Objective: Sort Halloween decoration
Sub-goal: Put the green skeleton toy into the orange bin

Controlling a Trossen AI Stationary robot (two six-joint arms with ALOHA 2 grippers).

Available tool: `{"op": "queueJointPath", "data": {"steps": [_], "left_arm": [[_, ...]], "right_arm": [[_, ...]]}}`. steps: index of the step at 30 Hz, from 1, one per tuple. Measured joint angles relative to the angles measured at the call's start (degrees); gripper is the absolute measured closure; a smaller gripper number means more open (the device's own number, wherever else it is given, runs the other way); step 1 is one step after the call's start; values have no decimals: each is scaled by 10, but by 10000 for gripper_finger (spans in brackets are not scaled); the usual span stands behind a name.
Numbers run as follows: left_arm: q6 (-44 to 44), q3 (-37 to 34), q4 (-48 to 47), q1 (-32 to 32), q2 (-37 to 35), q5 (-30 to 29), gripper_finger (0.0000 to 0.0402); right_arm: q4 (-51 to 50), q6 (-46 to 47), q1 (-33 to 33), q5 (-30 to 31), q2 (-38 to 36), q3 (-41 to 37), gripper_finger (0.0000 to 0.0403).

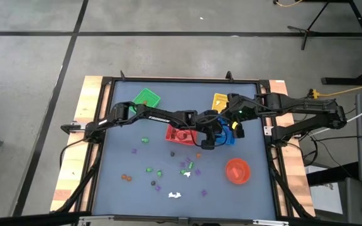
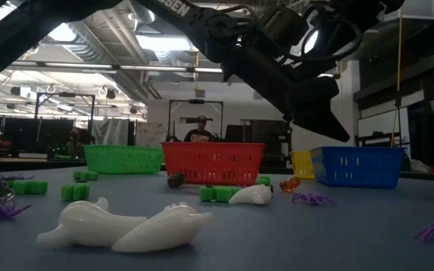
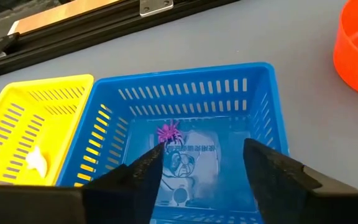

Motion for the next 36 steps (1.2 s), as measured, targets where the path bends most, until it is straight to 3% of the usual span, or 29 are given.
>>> {"op": "queueJointPath", "data": {"steps": [6,22,36], "left_arm": [[0,0,0,-1,0,0,179],[-1,0,-4,-13,-12,-41,187],[-1,0,-114,-42,-73,-40,199]], "right_arm": [[0,0,0,0,0,0,166],[0,0,0,-1,0,0,166],[-3,0,0,0,0,1,166]]}}
